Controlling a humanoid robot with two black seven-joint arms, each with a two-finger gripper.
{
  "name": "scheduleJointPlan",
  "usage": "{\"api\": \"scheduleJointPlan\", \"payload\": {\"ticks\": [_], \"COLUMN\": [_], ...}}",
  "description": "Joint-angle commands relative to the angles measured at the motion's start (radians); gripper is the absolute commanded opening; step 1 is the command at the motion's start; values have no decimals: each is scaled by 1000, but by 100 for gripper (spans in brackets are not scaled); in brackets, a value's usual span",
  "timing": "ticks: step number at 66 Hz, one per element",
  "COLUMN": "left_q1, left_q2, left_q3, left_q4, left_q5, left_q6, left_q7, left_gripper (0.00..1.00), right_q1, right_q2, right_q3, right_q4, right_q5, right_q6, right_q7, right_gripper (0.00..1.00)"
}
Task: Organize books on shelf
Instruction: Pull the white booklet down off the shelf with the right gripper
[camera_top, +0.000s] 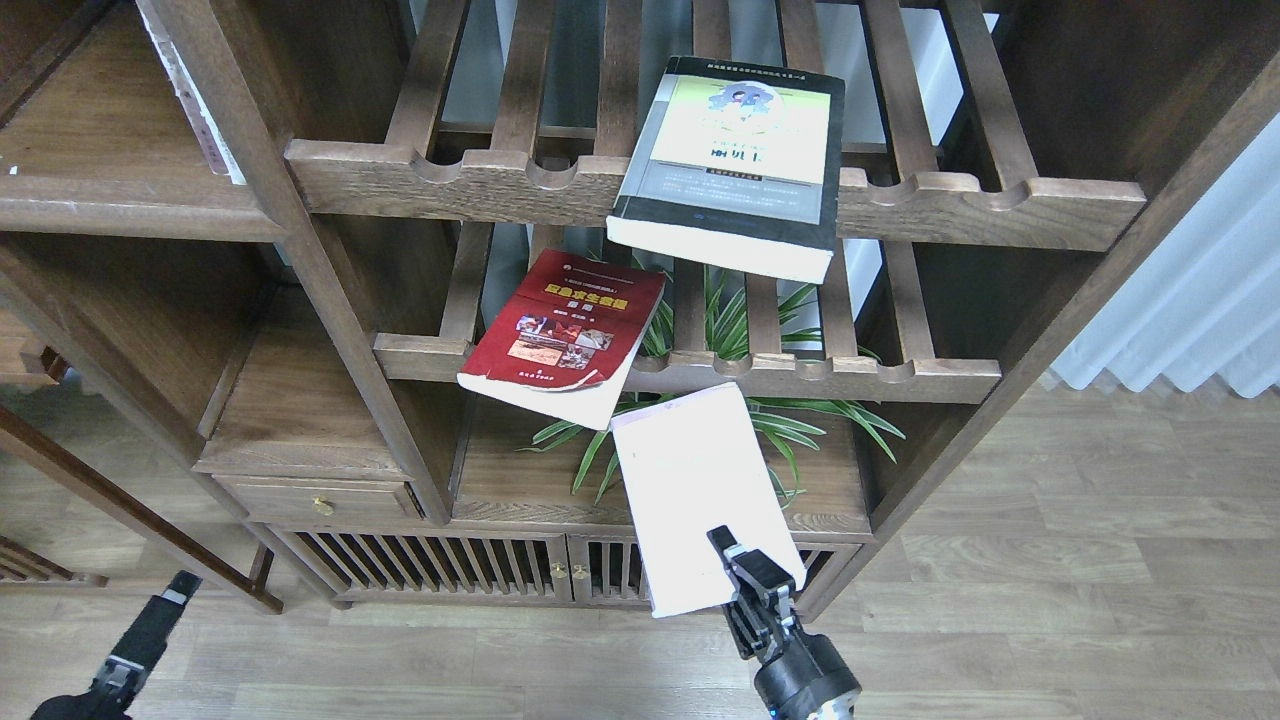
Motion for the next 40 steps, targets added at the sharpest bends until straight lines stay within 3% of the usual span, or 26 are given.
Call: {"api": "scheduleJointPlan", "payload": {"ticks": [1, 18, 40], "left_q1": [-8, -26, -68], "left_q2": [-4, -79, -159], "left_q3": [58, 81, 158], "left_q4": [-5, -23, -29], "left_q5": [-1, 5, 5], "left_q6": [0, 0, 0], "left_q7": [1, 4, 1], "left_gripper": [100, 100, 100], "right_q1": [8, 47, 115], "right_q2": [0, 0, 0], "right_q3": [-54, -150, -238], "right_q4": [-20, -88, -152], "right_q5": [-3, -3, -1], "right_q6": [0, 0, 0], "right_q7": [-29, -83, -84], "right_gripper": [5, 7, 7]}}
